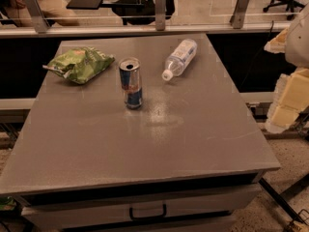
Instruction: Pick redbull can
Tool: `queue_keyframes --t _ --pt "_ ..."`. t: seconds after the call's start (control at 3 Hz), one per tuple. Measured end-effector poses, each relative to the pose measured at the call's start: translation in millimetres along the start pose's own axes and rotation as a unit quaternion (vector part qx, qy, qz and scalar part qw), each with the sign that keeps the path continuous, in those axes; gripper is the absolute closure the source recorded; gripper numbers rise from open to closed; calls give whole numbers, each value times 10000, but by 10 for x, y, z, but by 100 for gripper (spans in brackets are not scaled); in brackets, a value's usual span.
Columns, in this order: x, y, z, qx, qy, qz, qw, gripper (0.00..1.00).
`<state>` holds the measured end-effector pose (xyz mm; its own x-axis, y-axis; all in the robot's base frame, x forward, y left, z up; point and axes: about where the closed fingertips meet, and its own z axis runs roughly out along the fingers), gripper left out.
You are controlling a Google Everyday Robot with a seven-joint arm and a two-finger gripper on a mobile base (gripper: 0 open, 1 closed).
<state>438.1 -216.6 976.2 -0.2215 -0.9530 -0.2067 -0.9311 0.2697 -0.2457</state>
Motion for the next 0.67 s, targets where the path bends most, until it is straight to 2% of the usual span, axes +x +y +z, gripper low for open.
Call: queue_keyframes --t 0.33,0.67 --pt "0 0 0 0 0 0 10000 0" --pt "-236 -137 122 -128 -217 -101 9996 0"
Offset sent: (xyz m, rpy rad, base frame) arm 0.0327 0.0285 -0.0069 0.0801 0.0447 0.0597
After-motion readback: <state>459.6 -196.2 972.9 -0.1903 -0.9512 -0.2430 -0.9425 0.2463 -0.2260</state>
